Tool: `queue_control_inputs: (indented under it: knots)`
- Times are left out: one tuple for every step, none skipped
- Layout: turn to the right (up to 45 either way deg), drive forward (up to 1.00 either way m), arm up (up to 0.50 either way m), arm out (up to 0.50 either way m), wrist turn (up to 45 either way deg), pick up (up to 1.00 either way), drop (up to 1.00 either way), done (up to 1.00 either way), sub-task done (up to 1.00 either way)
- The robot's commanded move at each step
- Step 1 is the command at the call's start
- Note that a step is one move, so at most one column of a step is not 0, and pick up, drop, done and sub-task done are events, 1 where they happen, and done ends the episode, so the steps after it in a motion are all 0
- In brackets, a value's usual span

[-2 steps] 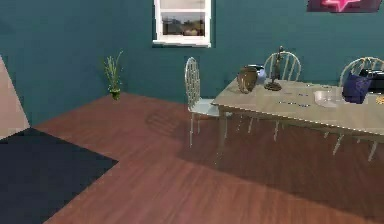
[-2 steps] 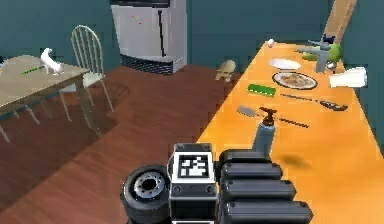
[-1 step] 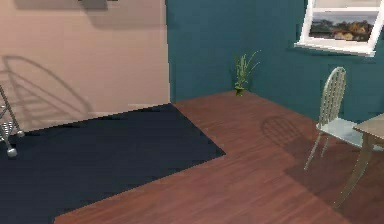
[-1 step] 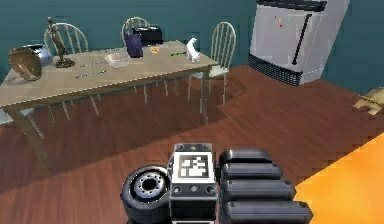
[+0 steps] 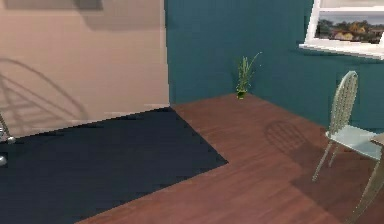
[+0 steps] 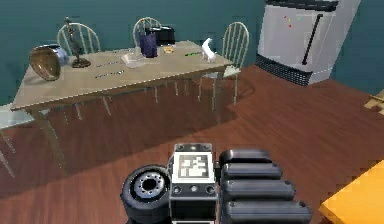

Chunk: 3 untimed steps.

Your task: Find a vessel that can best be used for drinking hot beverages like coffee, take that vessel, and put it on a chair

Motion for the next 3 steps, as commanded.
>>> queue_control_inputs:
  knots:
    - [-45.0,0.0,0.0,0.0,0.0,0.0,0.0,0.0,0.0]
    - [-21.0,0.0,0.0,0.0,0.0,0.0,0.0,0.0,0.0]
    - [0.0,1.0,0.0,0.0,0.0,0.0,0.0,0.0,0.0]
